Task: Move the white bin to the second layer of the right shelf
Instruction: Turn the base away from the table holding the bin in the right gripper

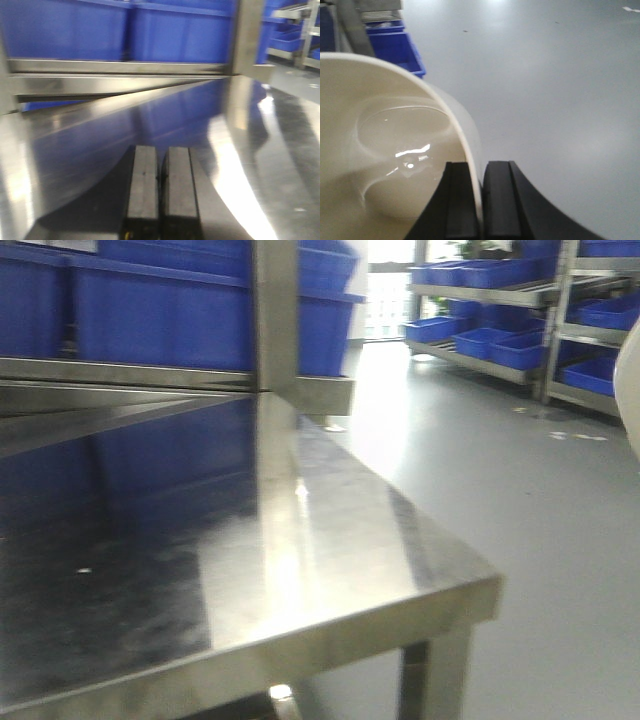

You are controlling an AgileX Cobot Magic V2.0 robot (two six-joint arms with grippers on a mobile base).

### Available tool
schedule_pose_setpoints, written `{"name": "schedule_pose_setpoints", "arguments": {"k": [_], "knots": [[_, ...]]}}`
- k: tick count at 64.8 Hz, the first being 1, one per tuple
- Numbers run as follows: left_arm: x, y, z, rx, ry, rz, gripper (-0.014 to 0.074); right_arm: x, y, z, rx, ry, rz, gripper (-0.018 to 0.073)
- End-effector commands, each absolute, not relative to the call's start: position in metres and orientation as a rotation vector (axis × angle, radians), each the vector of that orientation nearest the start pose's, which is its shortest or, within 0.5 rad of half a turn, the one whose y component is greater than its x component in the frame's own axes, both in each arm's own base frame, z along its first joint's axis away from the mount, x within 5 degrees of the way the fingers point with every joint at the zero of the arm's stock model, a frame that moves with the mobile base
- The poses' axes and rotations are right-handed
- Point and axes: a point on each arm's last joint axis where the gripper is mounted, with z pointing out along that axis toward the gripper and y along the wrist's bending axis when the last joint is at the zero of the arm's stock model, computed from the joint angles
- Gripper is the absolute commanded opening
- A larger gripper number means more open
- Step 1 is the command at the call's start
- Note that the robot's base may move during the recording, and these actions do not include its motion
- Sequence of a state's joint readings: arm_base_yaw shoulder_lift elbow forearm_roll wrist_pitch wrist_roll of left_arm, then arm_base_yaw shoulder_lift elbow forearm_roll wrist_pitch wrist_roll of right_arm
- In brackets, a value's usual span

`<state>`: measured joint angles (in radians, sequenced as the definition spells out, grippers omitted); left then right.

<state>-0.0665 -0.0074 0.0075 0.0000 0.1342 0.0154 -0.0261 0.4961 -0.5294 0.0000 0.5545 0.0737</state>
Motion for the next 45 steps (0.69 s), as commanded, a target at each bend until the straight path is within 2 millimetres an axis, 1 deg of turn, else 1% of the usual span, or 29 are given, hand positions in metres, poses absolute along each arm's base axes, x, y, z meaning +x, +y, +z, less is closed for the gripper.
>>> {"name": "schedule_pose_setpoints", "arguments": {"k": [1, 45], "knots": [[0.0564, -0.0038, 0.1951, 0.063, 1.551, -0.044, 0.0085, 0.101, -0.0027, 0.3236, 0.09, 1.876, 0.029, 0.0049], [0.0564, -0.0038, 0.1951, 0.063, 1.551, -0.044, 0.0085, 0.101, -0.0027, 0.3236, 0.09, 1.876, 0.029, 0.0049]]}}
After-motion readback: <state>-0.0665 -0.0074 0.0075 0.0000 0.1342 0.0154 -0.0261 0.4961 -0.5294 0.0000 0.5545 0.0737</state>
